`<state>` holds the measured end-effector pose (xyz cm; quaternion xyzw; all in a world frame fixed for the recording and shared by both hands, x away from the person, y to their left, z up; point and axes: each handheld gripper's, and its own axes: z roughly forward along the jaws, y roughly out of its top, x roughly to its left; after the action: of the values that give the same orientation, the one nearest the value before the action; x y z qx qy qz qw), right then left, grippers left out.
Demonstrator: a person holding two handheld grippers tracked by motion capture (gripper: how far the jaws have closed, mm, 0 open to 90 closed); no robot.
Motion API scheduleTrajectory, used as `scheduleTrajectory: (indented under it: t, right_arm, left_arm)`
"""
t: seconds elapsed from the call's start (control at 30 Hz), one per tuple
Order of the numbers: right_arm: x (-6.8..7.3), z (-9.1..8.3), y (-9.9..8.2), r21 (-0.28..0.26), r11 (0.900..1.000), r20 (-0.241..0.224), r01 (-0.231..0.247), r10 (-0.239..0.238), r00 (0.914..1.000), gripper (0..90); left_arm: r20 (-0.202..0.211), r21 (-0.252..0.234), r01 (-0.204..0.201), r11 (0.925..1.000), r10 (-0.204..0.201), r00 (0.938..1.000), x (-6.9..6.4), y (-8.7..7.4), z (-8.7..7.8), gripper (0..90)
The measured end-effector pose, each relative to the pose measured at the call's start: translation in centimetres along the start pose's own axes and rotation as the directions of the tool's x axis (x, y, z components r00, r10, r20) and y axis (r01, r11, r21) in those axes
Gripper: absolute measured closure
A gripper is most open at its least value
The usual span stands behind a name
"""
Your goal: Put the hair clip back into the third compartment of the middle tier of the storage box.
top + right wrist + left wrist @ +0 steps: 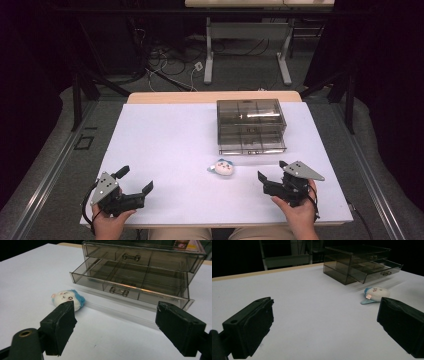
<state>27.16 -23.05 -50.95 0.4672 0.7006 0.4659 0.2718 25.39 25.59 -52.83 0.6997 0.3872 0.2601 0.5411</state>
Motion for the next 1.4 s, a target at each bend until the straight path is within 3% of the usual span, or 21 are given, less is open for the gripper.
scheduleTrajectory:
  t: [0.57, 0.9, 1.4]
  right_arm:
    - [2.4, 2.7, 1.6, 0.059, 0.9983, -0.063, 0.003, 0.001, 0.998, 15.9]
    - [4.0, 3.9, 2.5, 0.075, 0.9967, -0.094, 0.032, -0.025, 0.9952, 16.0]
    - [5.4, 5.6, 3.3, 0.123, 0.9918, -0.109, 0.035, -0.022, 0.9938, 16.1]
  left_arm:
    - [-0.003, 0.008, 0.004, 1.0, -0.004, 1.0, 0.1, -0.1, -0.2, 0.6]
    - [0.0, 0.015, -0.001, 0.9999, 0.001, 1.0, 0.0, -0.1, -0.2, 0.6]
    - [-0.002, 0.013, 0.001, 0.9999, -0.001, 1.0, 0.1, -0.2, -0.1, 0.8]
